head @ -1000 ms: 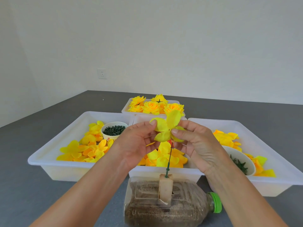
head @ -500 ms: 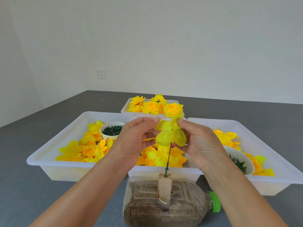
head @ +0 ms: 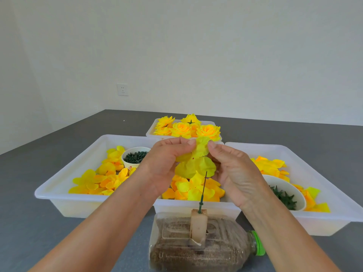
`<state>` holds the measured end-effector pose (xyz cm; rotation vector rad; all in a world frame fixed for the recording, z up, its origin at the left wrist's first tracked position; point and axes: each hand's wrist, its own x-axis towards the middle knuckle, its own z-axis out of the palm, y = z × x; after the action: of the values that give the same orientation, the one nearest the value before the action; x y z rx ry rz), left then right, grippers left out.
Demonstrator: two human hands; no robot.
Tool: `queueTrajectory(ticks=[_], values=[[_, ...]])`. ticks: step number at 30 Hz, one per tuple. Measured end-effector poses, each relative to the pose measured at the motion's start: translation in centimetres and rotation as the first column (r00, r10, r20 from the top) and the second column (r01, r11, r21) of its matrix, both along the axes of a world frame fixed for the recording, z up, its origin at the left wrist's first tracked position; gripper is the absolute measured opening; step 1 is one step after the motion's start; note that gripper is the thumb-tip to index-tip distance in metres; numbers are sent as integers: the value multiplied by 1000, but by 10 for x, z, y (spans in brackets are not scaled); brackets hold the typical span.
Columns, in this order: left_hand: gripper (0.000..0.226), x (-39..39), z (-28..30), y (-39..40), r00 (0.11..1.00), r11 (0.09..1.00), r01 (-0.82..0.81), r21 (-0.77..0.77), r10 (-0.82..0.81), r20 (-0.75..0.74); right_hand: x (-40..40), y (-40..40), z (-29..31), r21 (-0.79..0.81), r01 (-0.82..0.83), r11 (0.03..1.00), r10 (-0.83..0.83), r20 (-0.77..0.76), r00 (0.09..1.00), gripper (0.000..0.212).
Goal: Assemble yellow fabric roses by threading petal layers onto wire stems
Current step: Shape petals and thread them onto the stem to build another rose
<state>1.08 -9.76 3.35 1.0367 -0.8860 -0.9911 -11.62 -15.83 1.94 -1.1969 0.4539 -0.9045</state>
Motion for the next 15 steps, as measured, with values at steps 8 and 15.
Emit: queueTrajectory(ticks=[8, 15], values=[[30, 4, -1, -1, 1000, 999, -22, 36, 22, 2, 0, 0, 1, -12, 26, 1000, -26, -27, 999, 27], [33, 10, -4, 0, 1000, 991, 2, 133, -4, 16, -2, -2, 1, -4, 72, 997, -72, -35, 997, 21]])
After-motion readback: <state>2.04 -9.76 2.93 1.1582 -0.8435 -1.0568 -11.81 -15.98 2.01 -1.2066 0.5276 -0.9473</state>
